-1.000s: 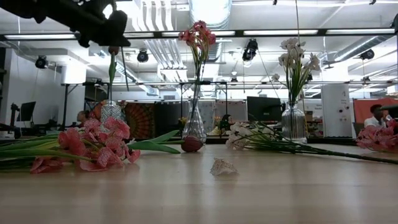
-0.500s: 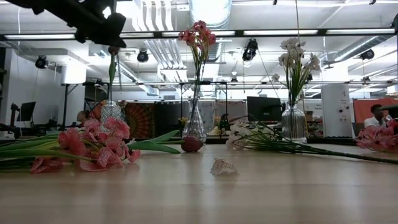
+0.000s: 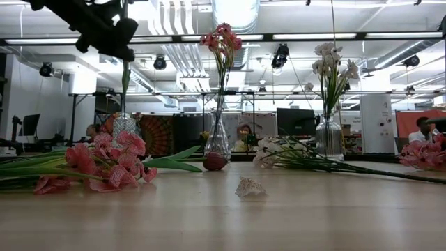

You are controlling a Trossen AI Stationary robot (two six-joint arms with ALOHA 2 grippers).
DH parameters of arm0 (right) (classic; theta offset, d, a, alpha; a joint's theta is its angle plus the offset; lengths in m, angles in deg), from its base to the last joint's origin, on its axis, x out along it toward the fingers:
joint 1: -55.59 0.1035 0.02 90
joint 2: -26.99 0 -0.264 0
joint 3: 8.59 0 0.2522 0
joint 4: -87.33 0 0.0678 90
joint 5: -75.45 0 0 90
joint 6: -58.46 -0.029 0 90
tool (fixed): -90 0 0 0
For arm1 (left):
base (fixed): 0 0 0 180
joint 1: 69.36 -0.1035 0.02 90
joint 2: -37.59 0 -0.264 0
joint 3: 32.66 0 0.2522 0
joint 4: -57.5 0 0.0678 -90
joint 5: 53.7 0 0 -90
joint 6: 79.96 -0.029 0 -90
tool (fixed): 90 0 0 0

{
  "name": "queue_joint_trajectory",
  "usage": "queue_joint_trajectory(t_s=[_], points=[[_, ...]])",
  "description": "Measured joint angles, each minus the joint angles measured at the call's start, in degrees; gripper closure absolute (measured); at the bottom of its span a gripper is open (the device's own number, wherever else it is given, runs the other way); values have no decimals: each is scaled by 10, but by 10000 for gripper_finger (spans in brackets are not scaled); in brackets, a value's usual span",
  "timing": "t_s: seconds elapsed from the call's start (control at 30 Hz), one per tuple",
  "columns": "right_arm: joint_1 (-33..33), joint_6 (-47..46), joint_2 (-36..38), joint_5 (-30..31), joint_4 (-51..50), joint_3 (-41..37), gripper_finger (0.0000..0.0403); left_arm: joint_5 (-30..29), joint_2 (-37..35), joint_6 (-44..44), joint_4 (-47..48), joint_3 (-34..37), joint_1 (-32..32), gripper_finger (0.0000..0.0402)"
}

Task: Sort flowers into vase by color
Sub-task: Put the bottom purple tulip into the left transparent vase

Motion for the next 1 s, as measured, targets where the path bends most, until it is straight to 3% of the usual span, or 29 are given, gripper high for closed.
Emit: queue_joint_trajectory(t_s=[1.0], points=[[0, -4, 0, 0, 0, -1, 193, 2, 39, 42, 1, 4, -16, 402]])
